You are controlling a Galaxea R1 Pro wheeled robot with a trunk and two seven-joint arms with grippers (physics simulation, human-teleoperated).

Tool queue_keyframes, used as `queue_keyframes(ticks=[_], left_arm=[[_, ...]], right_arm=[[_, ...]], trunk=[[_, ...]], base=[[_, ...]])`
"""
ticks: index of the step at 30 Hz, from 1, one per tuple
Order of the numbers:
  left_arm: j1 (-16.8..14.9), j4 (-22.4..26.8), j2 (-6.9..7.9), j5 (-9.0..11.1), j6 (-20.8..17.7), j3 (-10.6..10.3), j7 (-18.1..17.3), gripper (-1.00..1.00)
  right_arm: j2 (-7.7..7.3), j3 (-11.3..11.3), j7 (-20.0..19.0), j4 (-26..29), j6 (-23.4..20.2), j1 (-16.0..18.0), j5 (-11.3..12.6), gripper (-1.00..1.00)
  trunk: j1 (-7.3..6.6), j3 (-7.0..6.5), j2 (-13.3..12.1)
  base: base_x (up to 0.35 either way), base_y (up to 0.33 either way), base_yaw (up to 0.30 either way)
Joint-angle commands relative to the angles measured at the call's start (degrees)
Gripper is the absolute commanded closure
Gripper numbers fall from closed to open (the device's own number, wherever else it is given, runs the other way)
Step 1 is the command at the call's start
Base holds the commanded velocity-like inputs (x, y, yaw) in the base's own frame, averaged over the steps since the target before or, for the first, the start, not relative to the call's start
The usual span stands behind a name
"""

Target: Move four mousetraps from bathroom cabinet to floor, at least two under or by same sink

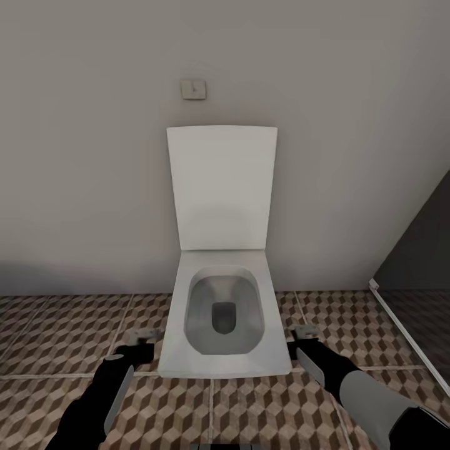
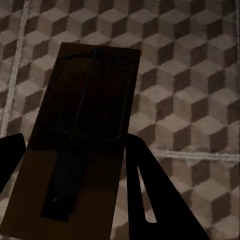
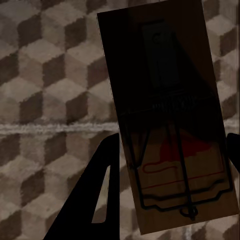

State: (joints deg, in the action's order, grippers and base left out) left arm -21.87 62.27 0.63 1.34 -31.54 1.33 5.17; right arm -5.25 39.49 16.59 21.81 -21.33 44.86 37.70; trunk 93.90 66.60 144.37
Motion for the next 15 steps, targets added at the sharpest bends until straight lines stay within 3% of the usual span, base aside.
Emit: queue_keyframes(ticks=[1, 4, 8, 12, 15], left_arm=[[-0.02, 0.21, 0.0, 0.06, -0.17, -0.09, 1.61, 1.0], [-0.02, 0.52, 0.03, 0.11, 0.76, -0.13, 4.11, 1.0], [-0.02, 0.88, -0.01, 0.7, 6.23, -0.03, 5.53, 1.0], [-0.11, 0.89, 0.01, 0.51, 5.58, -0.06, 6.44, 1.0], [-1.53, -2.06, 0.21, 0.79, 5.47, -0.05, 6.41, 1.0]], right_arm=[[-0.25, 0.44, 0.23, 0.17, -0.09, 0.04, 0.69, 1.0], [-0.58, 0.42, 0.4, 0.17, 0.1, 0.05, 0.7, 1.0], [-0.76, 0.4, 1.58, 0.08, 1.07, 0.04, 0.77, 1.0], [-0.79, 0.31, 3.62, -1.91, 2.3, 0.0, 0.95, 1.0], [-0.71, -0.09, 3.92, -5.36, 3.43, -0.03, 1.02, 1.0]], trunk=[[-0.01, 0.05, 0.02], [-0.01, 0.05, 0.02], [-0.01, 0.05, 0.02], [-0.01, 0.05, 0.02], [-0.01, 0.05, 0.02]], base=[[0.0, 0.0, 0.0], [0.0, 0.0, 0.0], [0.0, 0.0, 0.0], [0.0, 0.0, 0.0], [0.0, 0.0, 0.0]])
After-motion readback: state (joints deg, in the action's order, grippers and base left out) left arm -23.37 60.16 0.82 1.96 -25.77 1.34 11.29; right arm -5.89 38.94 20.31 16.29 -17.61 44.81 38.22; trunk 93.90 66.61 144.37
